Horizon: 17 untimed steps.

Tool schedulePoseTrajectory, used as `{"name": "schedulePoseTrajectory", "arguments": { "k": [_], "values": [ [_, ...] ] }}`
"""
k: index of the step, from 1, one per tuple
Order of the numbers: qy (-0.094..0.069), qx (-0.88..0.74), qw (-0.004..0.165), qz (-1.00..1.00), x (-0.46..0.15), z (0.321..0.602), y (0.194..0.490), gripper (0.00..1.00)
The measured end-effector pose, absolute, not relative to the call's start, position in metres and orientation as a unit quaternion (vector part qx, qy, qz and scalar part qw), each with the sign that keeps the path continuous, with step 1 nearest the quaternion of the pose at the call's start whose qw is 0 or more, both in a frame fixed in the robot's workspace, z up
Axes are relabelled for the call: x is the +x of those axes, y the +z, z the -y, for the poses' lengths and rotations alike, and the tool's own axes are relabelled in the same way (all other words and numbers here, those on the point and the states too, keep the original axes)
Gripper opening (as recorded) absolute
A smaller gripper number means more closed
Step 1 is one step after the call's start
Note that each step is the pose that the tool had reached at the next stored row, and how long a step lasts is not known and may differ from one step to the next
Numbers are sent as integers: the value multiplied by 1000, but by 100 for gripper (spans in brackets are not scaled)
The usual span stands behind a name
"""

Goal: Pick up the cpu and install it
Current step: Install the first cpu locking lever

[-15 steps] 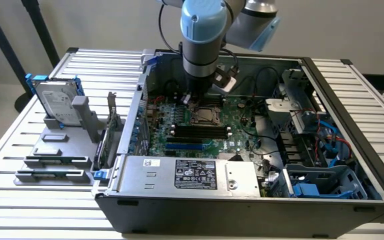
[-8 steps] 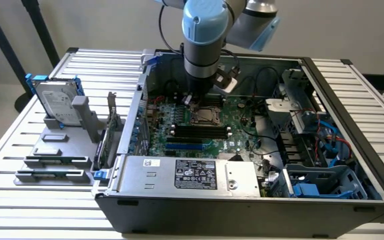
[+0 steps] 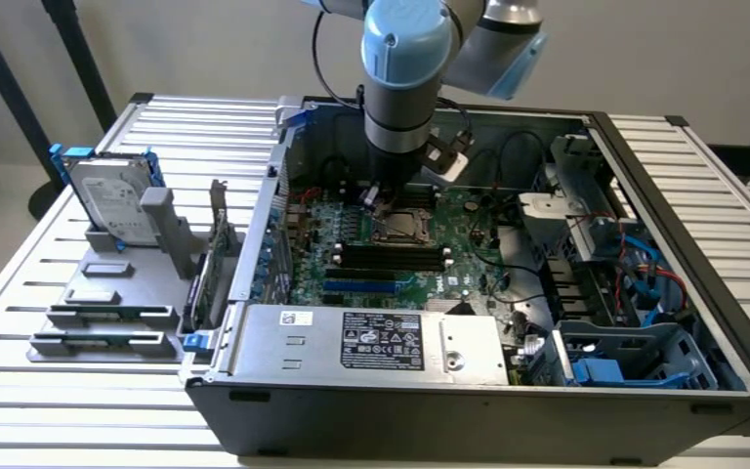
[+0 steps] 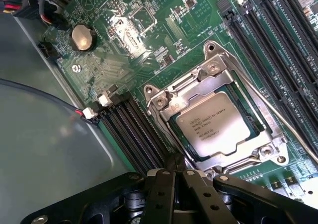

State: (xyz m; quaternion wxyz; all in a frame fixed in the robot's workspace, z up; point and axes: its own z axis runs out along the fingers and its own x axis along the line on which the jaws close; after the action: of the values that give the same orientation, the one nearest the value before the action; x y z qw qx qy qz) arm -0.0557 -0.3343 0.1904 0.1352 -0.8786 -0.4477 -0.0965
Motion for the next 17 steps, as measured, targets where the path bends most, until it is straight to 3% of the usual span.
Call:
{"name": "schedulePoseTrajectory", "arguments": {
  "k": [17],
  "values": [
    [-96,-879,135,448,-44,334,190,11]
  ]
}}
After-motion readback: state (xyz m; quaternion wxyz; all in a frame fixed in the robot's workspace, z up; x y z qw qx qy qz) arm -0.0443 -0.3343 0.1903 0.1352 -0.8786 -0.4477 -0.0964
